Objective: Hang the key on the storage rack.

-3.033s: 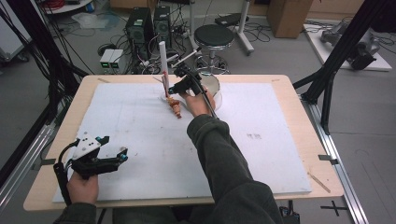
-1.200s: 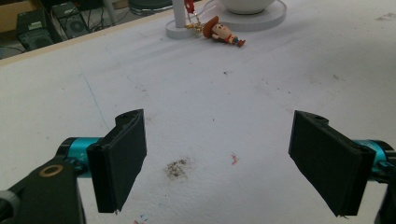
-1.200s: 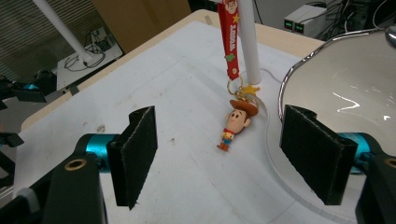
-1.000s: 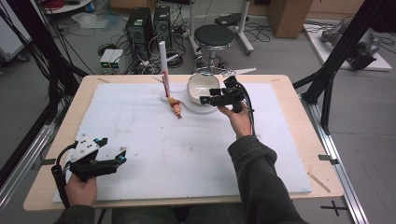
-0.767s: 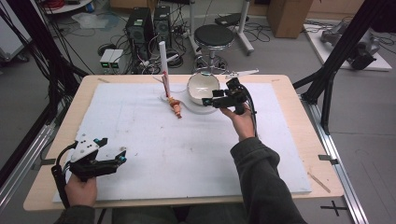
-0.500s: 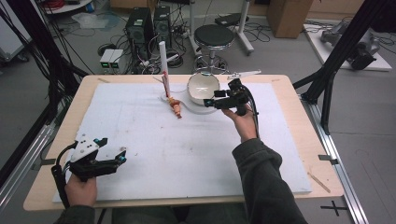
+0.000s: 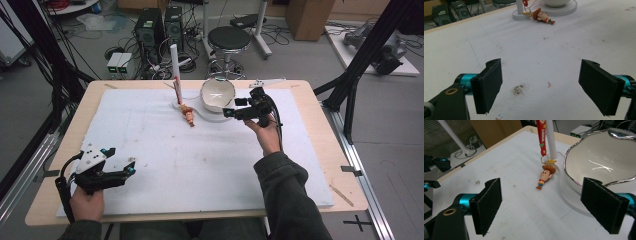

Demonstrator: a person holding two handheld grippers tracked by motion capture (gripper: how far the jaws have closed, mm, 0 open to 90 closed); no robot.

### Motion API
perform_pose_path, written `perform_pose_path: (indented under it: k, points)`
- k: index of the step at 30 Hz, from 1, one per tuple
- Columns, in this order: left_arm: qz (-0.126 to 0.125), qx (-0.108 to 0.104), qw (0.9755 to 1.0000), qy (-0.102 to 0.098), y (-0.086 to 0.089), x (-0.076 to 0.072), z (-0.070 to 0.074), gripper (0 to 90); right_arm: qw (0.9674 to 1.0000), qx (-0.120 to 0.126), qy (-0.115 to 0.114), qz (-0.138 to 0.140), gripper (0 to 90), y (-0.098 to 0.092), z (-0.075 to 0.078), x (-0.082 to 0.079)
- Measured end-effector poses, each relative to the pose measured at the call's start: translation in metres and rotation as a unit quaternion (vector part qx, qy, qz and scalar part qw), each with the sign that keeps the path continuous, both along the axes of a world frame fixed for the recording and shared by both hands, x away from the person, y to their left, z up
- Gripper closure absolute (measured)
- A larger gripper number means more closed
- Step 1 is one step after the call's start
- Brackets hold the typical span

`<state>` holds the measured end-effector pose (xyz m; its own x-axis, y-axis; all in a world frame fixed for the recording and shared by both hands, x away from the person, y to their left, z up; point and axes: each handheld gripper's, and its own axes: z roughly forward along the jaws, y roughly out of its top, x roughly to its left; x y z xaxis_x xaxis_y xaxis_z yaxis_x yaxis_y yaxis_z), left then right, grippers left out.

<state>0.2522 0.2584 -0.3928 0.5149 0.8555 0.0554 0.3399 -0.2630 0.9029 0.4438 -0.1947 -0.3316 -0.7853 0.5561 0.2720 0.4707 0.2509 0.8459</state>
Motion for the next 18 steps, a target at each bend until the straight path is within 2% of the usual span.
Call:
perform_pose_path:
  k: [13,18]
  points:
    - [0.001,0.001,1.0,0.001,-0.001,0.0,0.0,19.6,0.9999,0.007,-0.002,-0.008,12.5,-0.013,-0.002,-0.008]
    - [0.002,0.001,1.0,0.001,0.0,0.0,0.0,19.6,0.9999,0.002,-0.006,-0.011,12.1,-0.015,-0.003,-0.013]
